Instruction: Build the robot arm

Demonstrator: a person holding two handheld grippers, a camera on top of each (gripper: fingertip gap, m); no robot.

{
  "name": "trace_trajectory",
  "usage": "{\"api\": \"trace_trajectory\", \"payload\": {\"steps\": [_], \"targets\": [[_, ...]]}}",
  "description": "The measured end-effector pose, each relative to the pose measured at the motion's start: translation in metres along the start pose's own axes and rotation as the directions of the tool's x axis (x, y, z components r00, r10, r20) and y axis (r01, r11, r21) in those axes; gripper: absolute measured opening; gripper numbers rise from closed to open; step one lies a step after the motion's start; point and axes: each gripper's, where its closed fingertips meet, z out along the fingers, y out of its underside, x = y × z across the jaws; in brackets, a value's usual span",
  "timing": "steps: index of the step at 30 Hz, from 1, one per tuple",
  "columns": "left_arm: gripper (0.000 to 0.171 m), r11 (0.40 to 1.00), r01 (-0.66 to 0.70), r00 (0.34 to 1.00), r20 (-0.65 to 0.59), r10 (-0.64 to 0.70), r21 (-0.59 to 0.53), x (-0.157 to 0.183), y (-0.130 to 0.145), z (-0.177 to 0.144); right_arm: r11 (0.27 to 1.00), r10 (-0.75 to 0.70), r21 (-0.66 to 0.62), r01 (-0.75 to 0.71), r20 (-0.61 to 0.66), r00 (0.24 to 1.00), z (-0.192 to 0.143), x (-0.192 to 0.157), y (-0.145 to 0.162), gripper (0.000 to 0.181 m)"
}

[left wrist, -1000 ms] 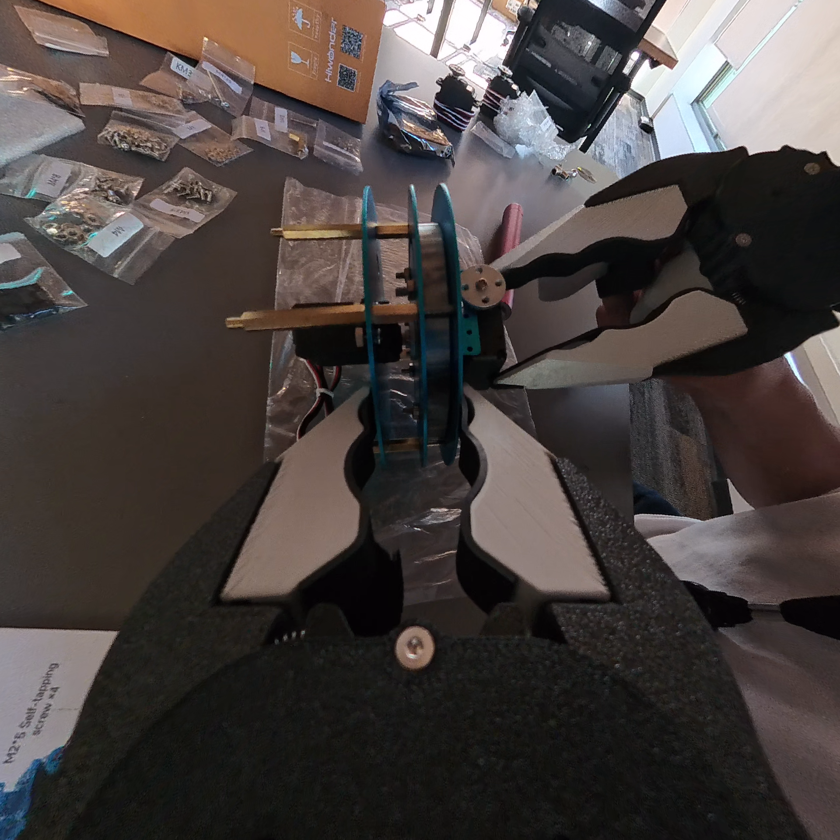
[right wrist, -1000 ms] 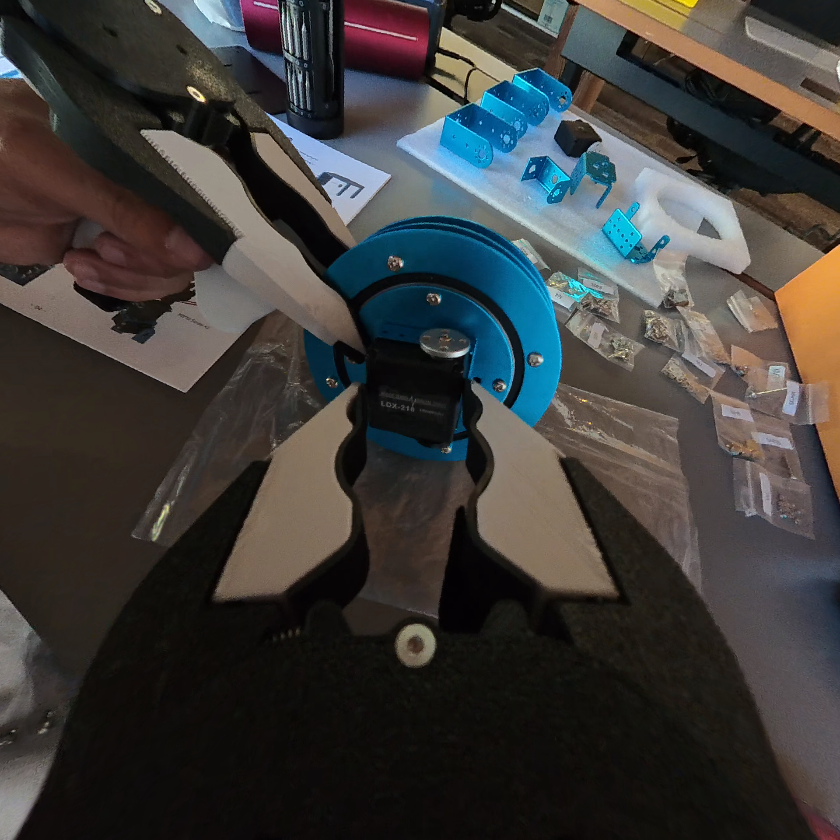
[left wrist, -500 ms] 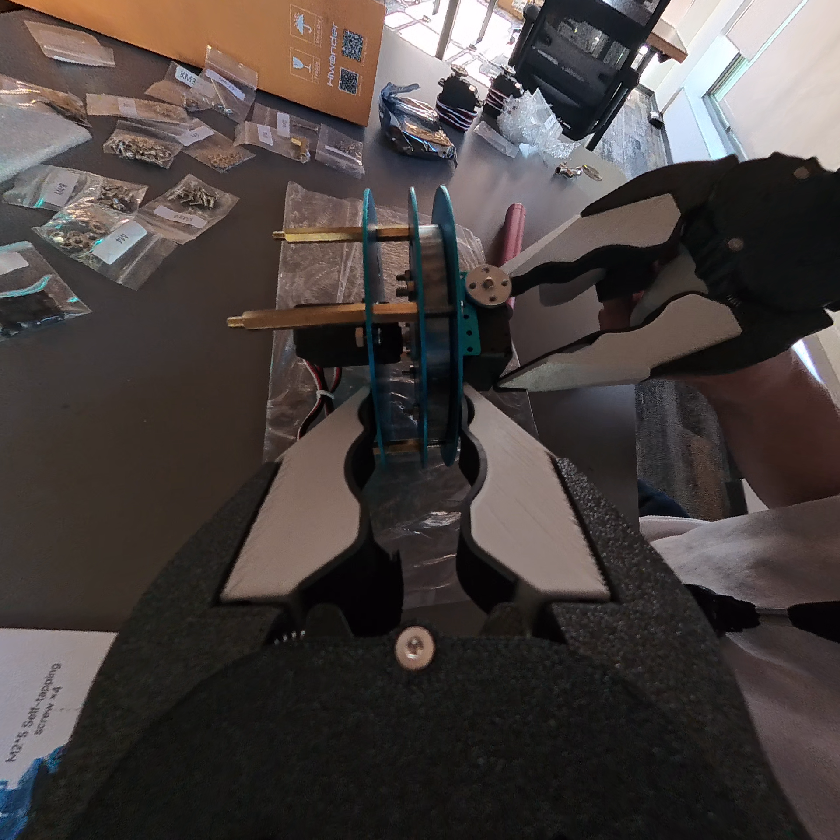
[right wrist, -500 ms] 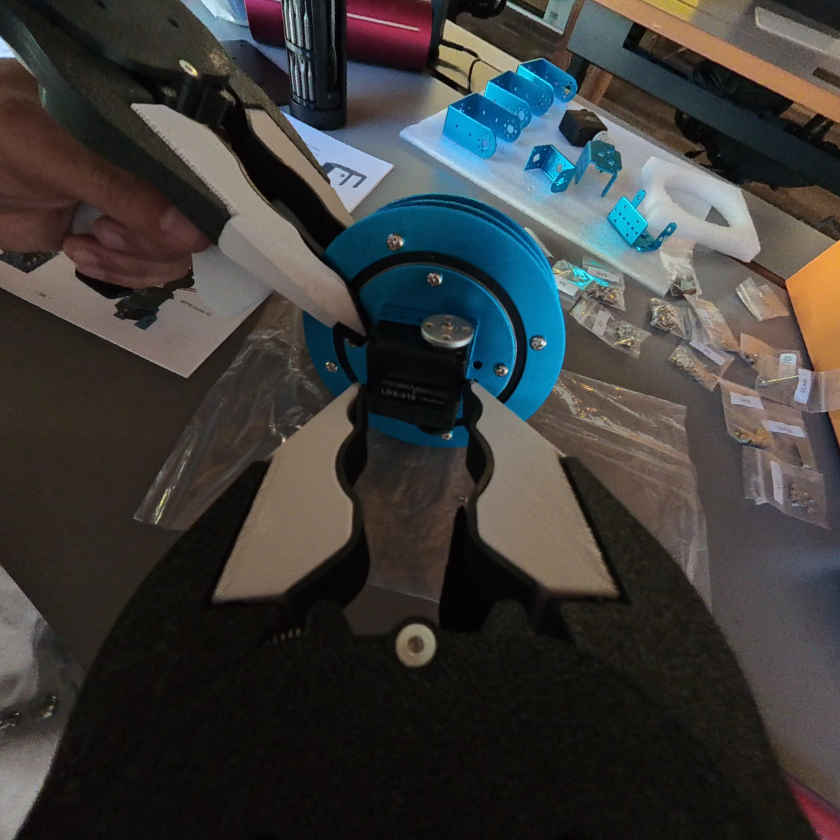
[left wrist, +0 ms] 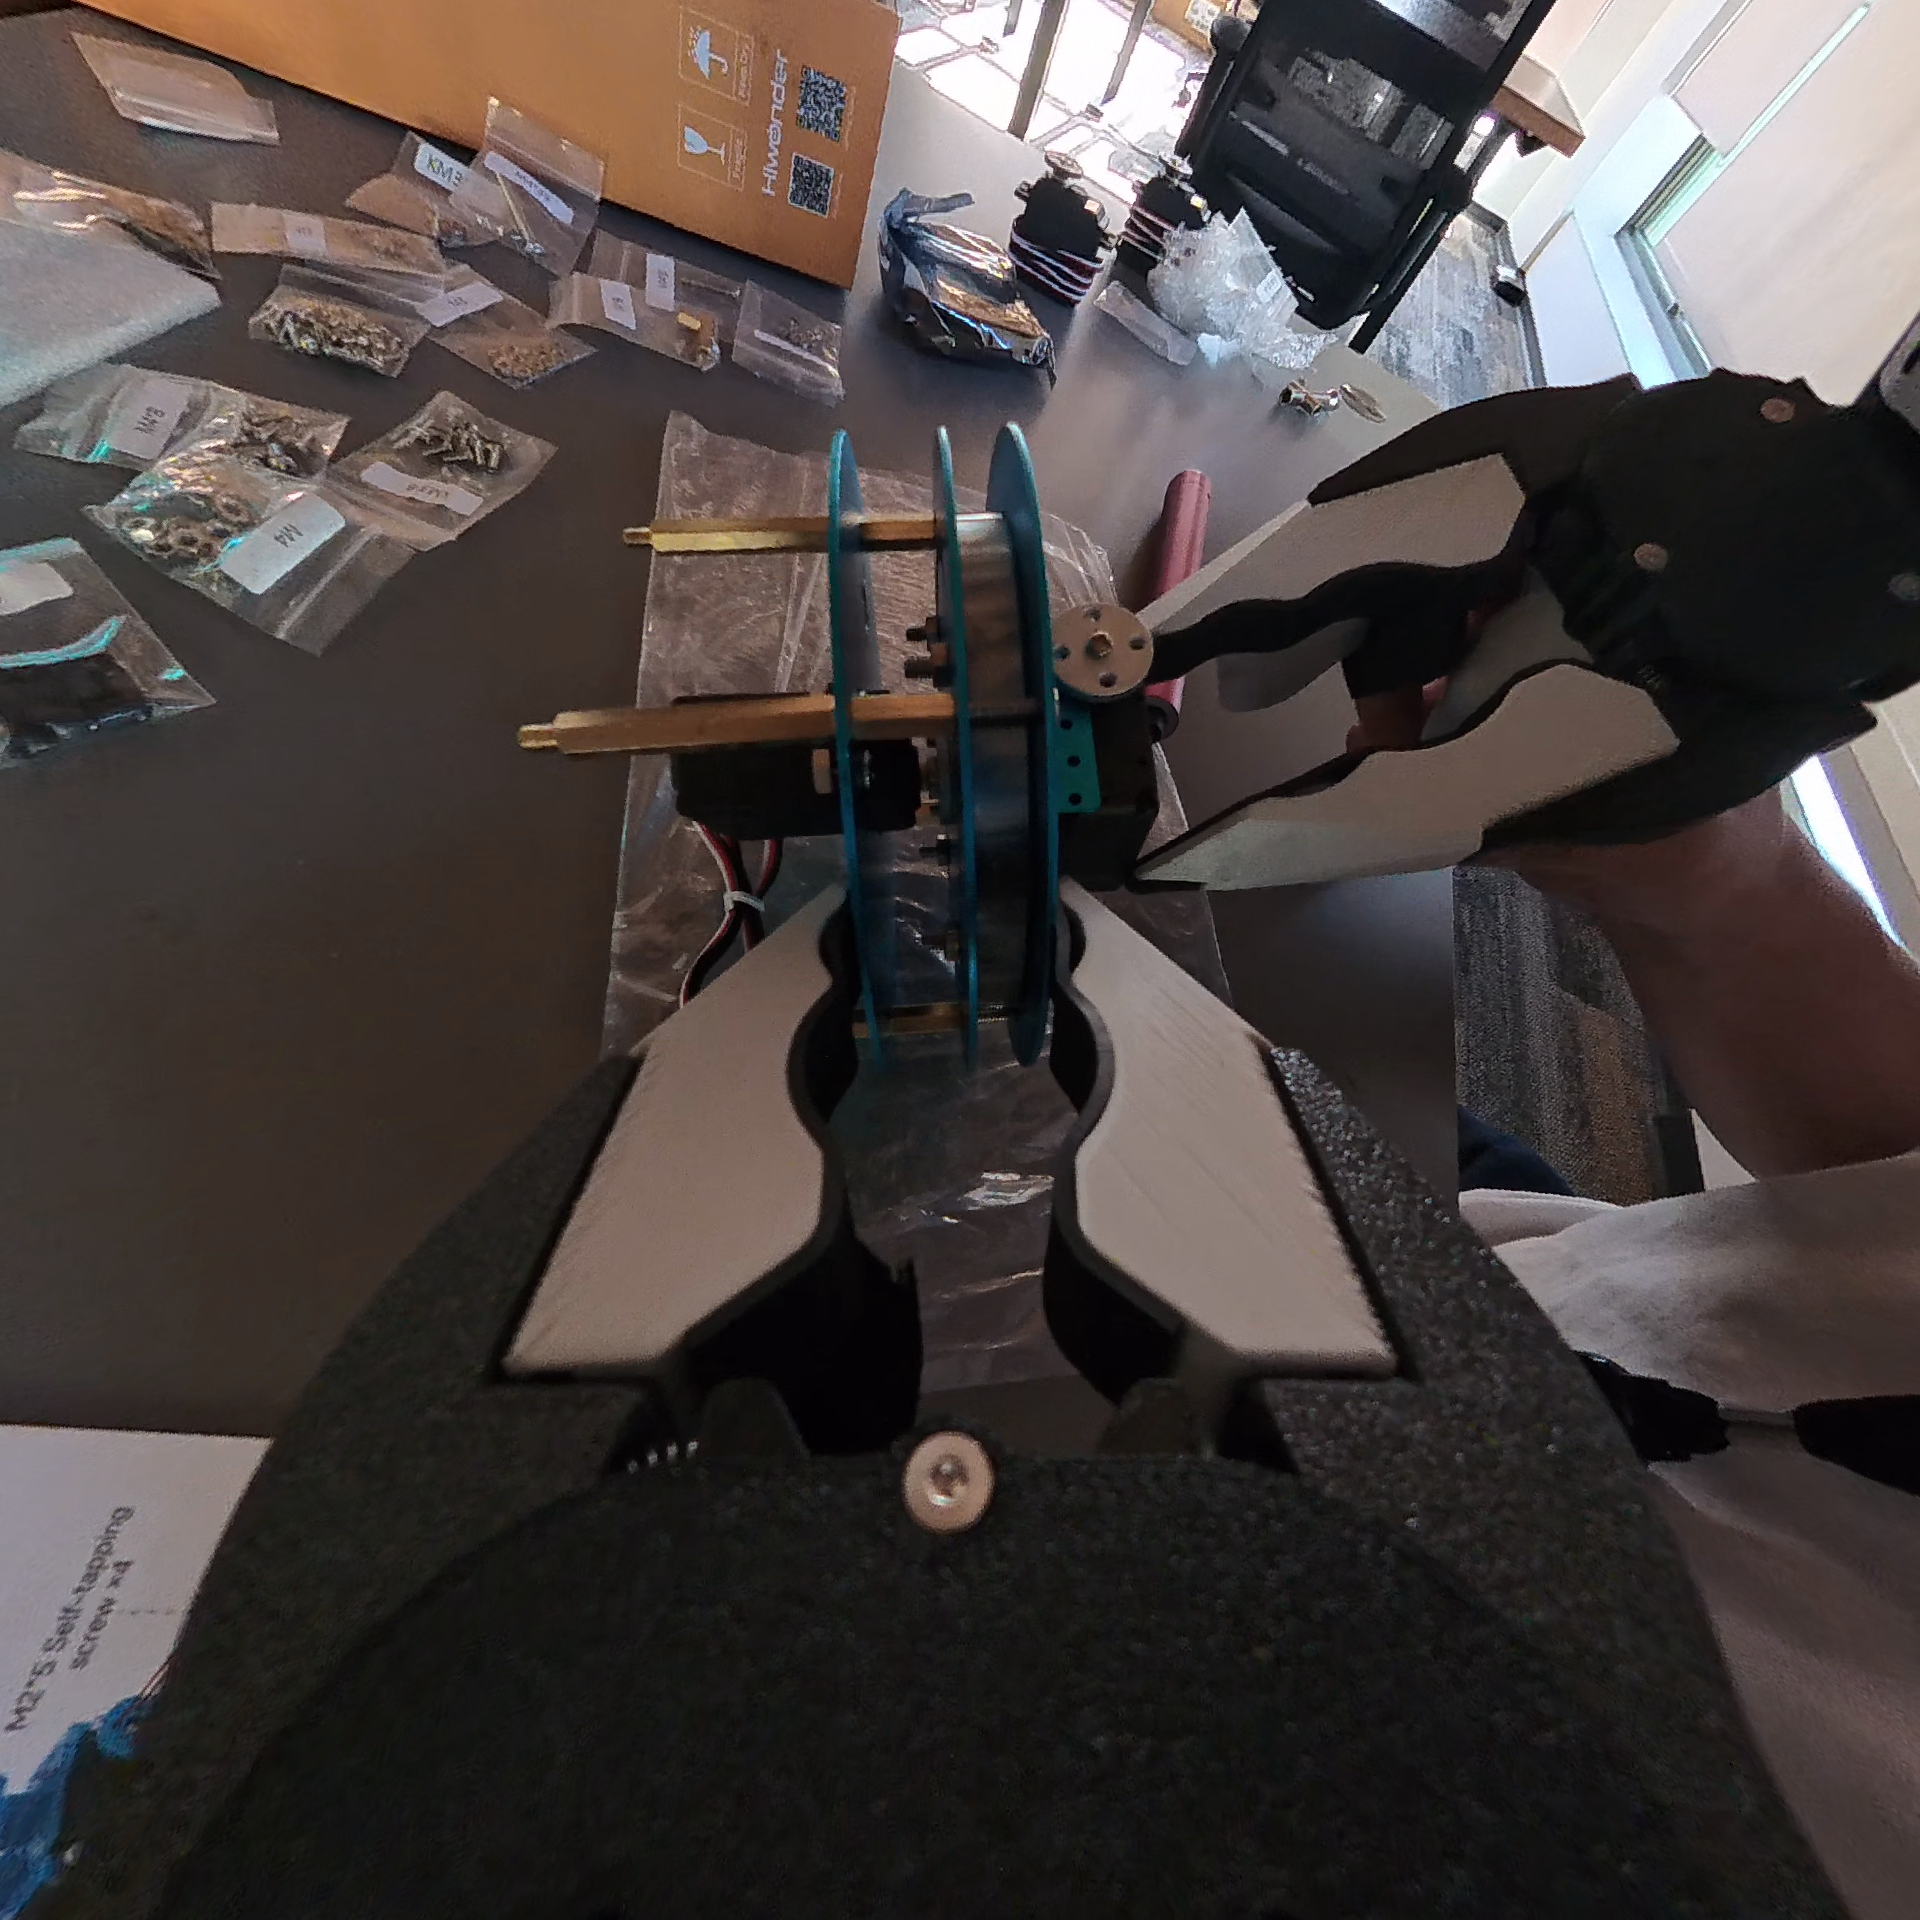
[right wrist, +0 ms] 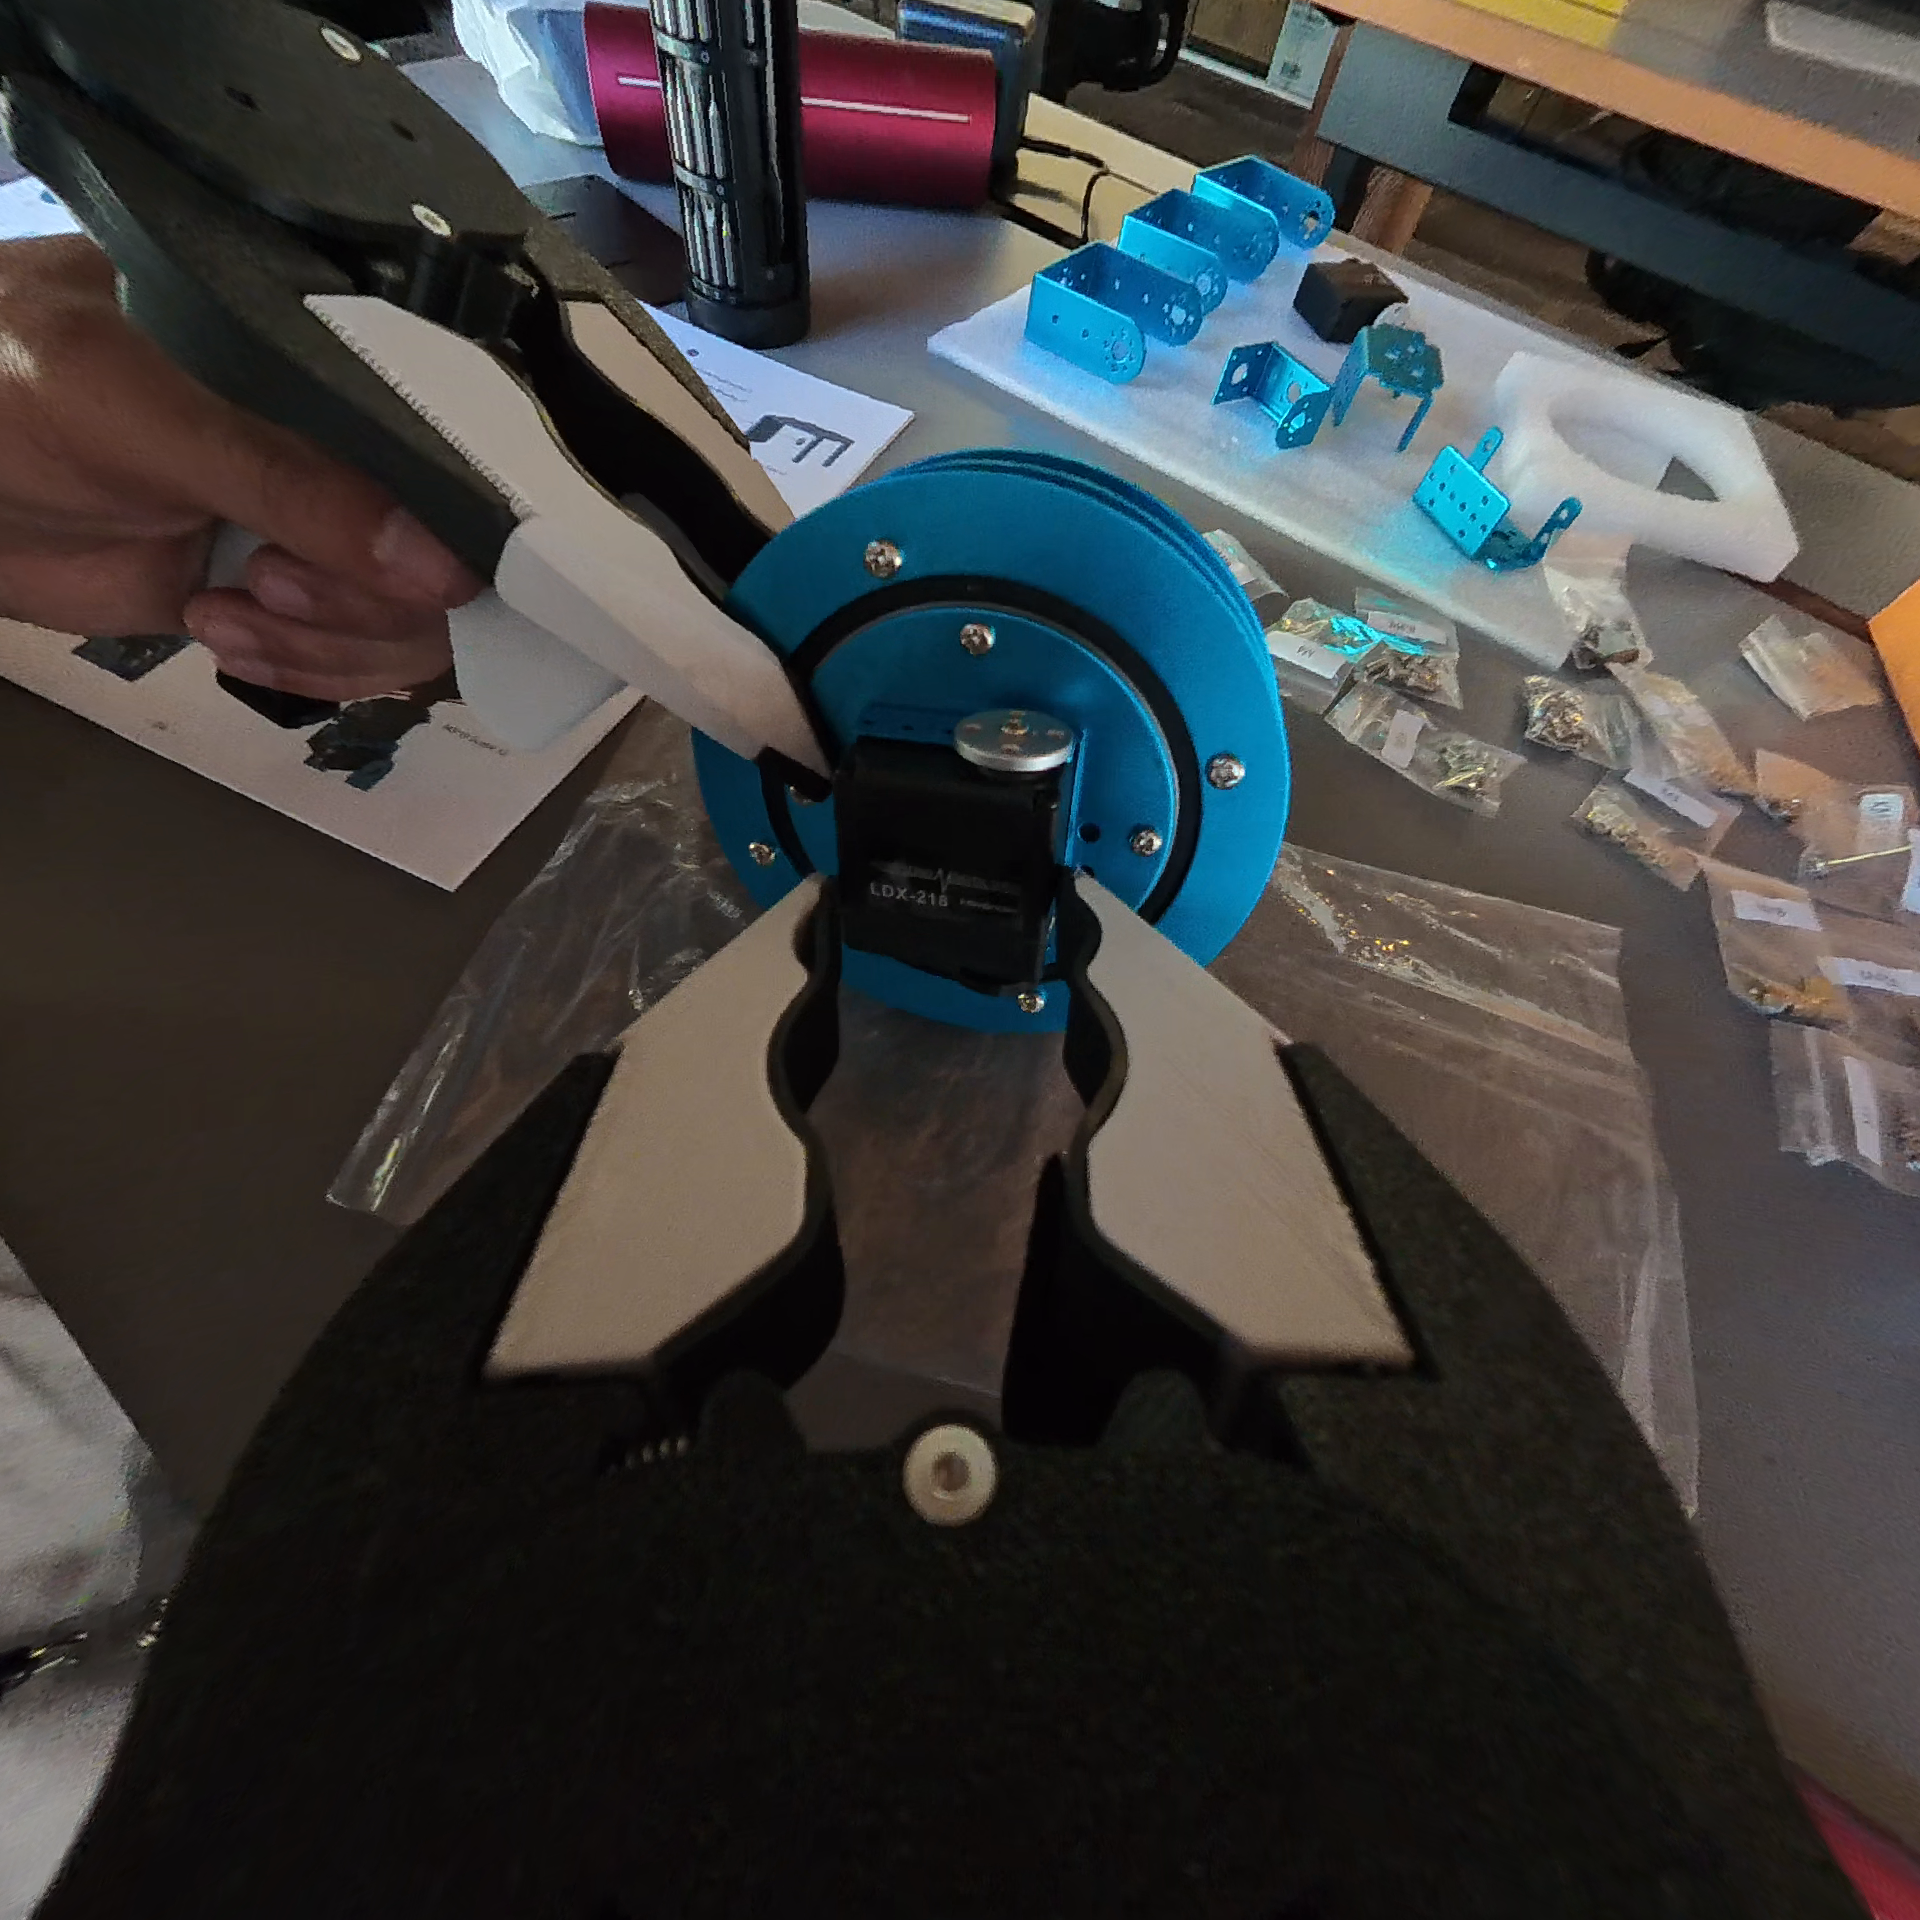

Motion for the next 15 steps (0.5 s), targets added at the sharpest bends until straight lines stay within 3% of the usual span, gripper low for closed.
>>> {"api": "trace_trajectory", "payload": {"steps": [15], "targets": [[0.032, 1.0, 0.0, 1.0, 0.027, 0.0, 0.005, 0.001, -0.001, 0.001, 0.996, 0.093, 0.022, -0.092, -0.071, 0.993, -0.002, 0.0, -0.013, 0.042]]}}
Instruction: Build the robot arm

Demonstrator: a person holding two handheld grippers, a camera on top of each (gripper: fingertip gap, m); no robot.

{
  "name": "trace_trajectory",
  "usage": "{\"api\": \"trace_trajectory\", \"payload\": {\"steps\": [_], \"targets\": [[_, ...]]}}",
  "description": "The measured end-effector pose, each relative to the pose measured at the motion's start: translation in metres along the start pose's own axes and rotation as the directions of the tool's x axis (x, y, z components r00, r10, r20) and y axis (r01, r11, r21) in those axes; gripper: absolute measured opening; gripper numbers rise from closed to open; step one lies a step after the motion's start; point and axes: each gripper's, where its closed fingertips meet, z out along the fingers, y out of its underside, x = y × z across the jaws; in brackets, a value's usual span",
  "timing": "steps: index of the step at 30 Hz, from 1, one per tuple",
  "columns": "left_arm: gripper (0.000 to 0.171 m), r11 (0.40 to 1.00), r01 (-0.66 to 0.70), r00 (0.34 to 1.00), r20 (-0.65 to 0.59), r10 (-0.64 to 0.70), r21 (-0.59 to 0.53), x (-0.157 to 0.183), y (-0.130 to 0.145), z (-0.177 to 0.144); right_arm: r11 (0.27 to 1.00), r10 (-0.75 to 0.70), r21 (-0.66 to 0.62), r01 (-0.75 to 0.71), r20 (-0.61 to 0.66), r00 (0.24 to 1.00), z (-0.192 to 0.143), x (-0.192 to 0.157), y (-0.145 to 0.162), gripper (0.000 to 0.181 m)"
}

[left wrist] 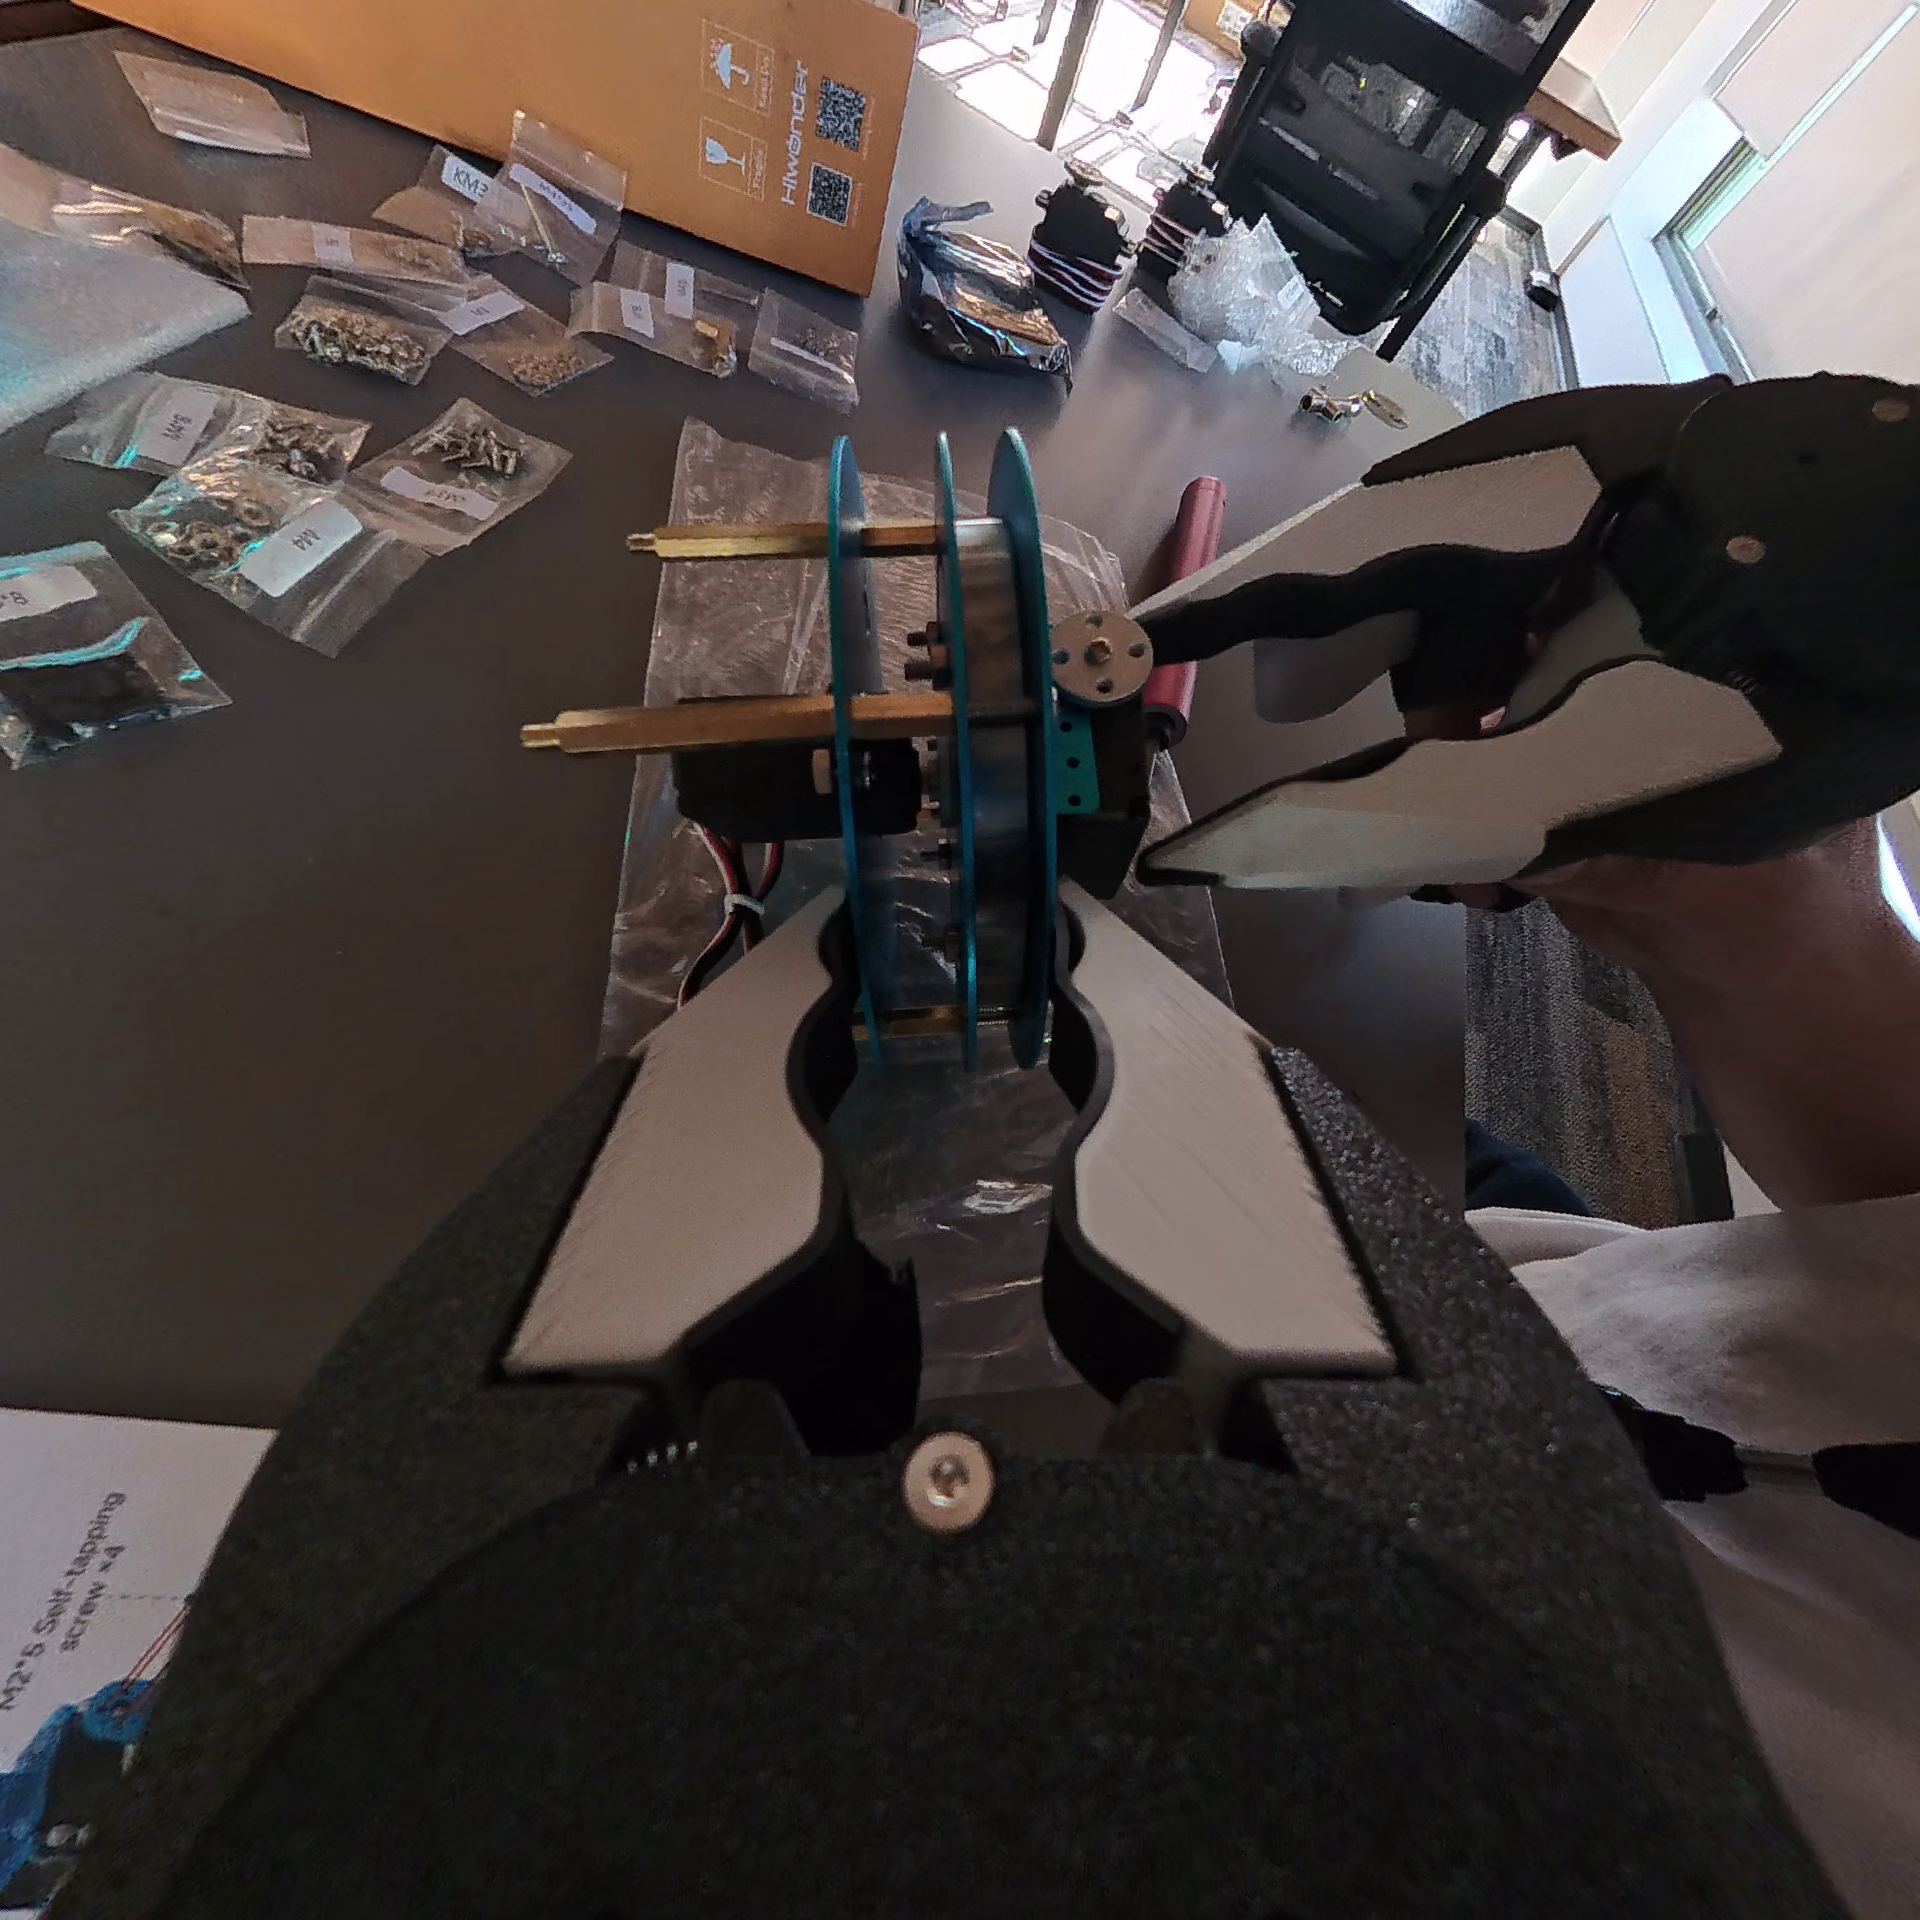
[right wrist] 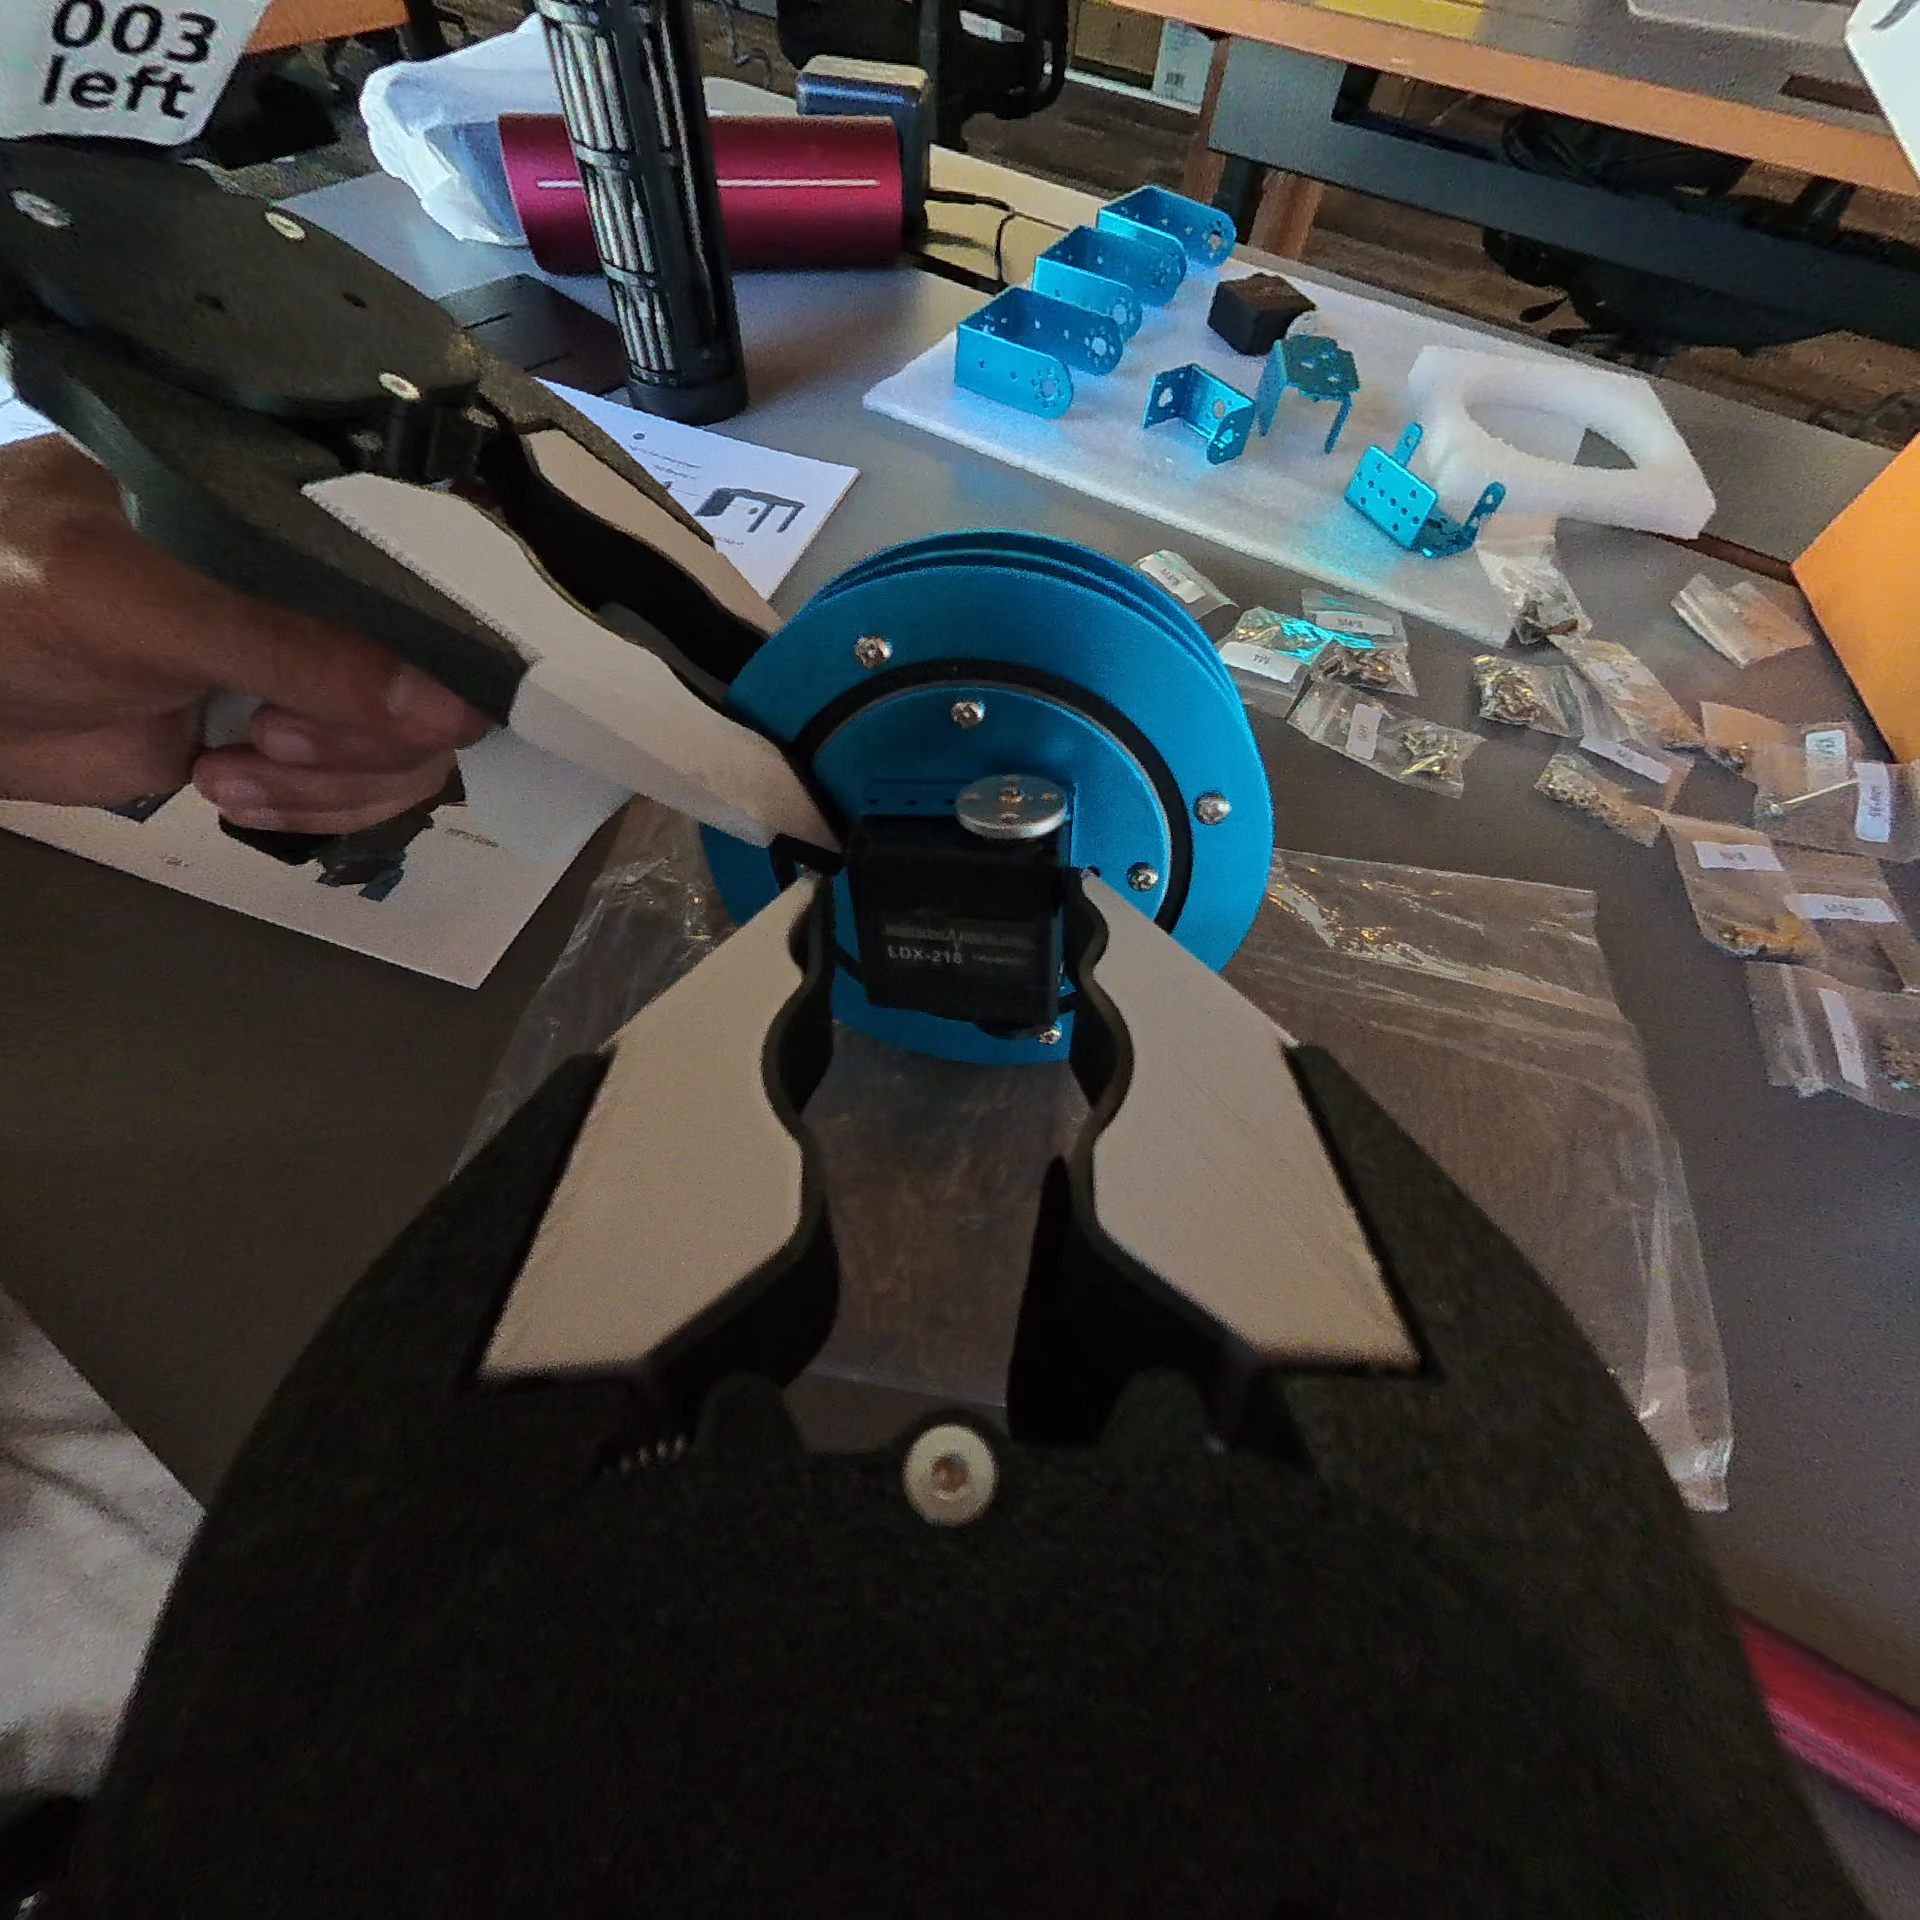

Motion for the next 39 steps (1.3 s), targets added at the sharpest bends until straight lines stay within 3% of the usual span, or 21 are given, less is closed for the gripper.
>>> {"api": "trace_trajectory", "payload": {"steps": [12, 39], "targets": [[0.032, 1.0, -0.01, 1.0, 0.002, 0.01, -0.002, 0.0008, 0.0004, 0.0002, 0.998, 0.004, 0.065, -0.009, 0.083, 0.997, -0.0014, 0.0007, 0.0006, 0.039], [0.033, 0.999, -0.052, 0.999, -0.007, 0.052, 0.002, 0.0052, 0.003, 0.0035, 0.996, -0.001, 0.089, -0.007, 0.089, 0.996, -0.0062, -0.0004, 0.0057, 0.039]]}}
